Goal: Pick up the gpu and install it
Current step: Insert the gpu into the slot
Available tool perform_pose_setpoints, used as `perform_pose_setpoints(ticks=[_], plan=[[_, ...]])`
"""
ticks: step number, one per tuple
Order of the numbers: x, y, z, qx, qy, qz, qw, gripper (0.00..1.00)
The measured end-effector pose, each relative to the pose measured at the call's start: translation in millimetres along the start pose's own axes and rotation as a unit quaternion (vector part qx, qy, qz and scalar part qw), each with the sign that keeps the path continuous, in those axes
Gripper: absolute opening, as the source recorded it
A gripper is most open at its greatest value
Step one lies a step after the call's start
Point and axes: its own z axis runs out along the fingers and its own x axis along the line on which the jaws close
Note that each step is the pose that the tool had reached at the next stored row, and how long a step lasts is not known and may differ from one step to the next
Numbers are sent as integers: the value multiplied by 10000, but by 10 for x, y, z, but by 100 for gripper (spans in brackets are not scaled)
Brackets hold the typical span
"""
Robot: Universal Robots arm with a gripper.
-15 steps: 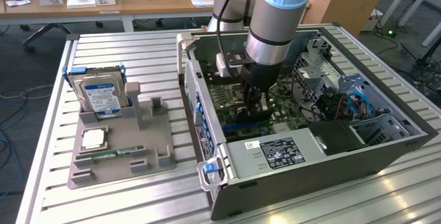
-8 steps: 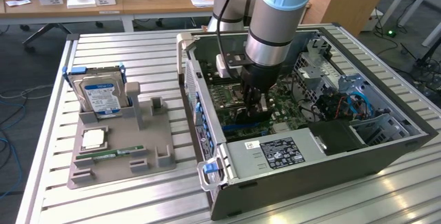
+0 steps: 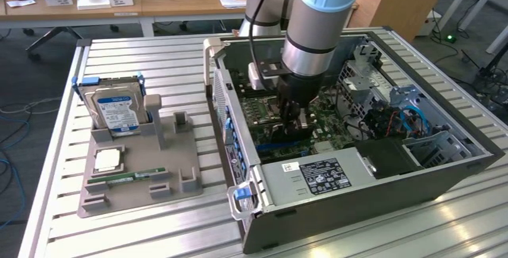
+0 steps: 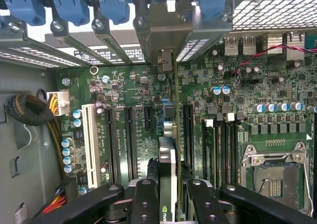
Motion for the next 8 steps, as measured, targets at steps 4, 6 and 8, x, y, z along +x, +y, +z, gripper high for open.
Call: perform_pose_setpoints(ticks=[4, 6, 8], plan=[[1, 8, -1, 6, 1, -3, 10000, 27], [1, 9, -1, 6, 0, -2, 10000, 27], [2, 11, 5, 6, 0, -2, 10000, 27]])
